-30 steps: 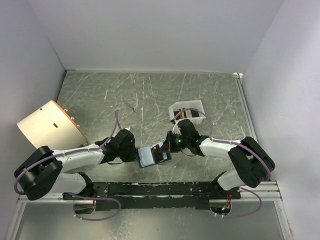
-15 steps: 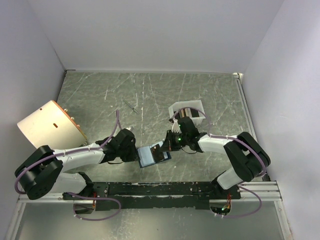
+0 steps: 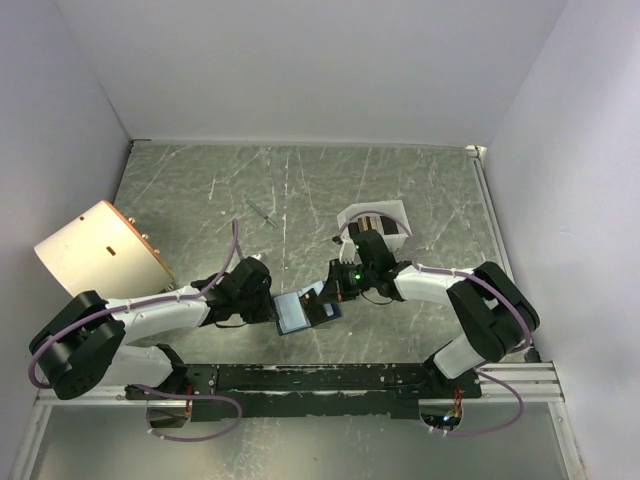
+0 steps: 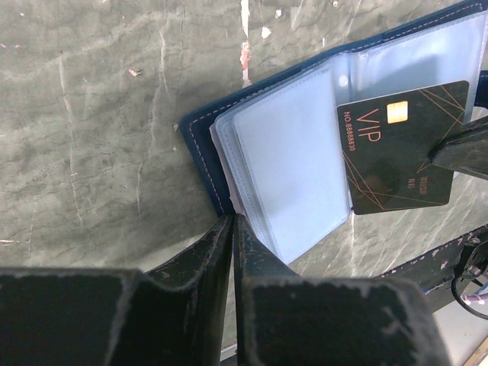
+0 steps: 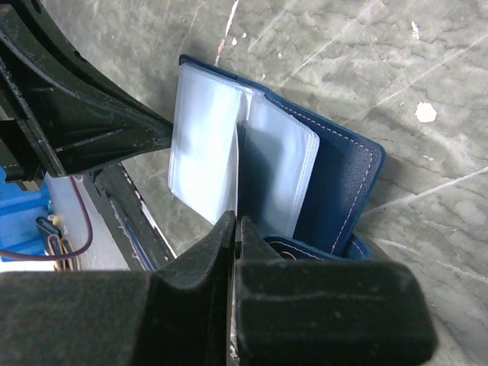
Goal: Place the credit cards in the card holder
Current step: Insert the credit card into the card holder.
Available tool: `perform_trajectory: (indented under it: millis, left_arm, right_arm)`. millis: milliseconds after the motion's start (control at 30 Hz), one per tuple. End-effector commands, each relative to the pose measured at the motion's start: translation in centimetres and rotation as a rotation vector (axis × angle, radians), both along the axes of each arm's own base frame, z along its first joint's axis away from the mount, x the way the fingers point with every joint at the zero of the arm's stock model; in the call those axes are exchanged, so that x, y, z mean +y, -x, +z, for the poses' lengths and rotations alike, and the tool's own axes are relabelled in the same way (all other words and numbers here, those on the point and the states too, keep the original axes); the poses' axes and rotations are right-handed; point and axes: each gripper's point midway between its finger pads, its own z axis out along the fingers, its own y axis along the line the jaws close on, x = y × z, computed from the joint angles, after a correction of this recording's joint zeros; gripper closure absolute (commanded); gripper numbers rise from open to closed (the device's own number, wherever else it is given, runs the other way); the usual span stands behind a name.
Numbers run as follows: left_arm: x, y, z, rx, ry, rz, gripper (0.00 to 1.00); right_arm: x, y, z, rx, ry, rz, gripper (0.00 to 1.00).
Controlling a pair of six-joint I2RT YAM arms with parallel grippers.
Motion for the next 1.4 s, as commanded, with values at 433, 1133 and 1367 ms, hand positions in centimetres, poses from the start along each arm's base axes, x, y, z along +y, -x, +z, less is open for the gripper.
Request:
perform_trajectory:
  millis: [433, 1133, 1367]
  left_arm:
    - [2.8, 0.5, -1.7, 0.016, -0.138, 0.016, 0.81]
    - [2.1, 1.0, -1.7, 0.03, -0.077, 0.015, 0.81]
    - [1.9, 1.0, -1.6, 0.029, -0.069, 0.016, 0.81]
  right_arm:
    - [-0.1, -0.7, -1.7, 0.053, 0.071, 0.005, 1.0]
    - [0.2, -1.9, -1.9, 0.07, 0.047, -0.124, 1.0]
    - [0.1, -1.1, -2.6, 0.093, 0.045, -0.127, 1.0]
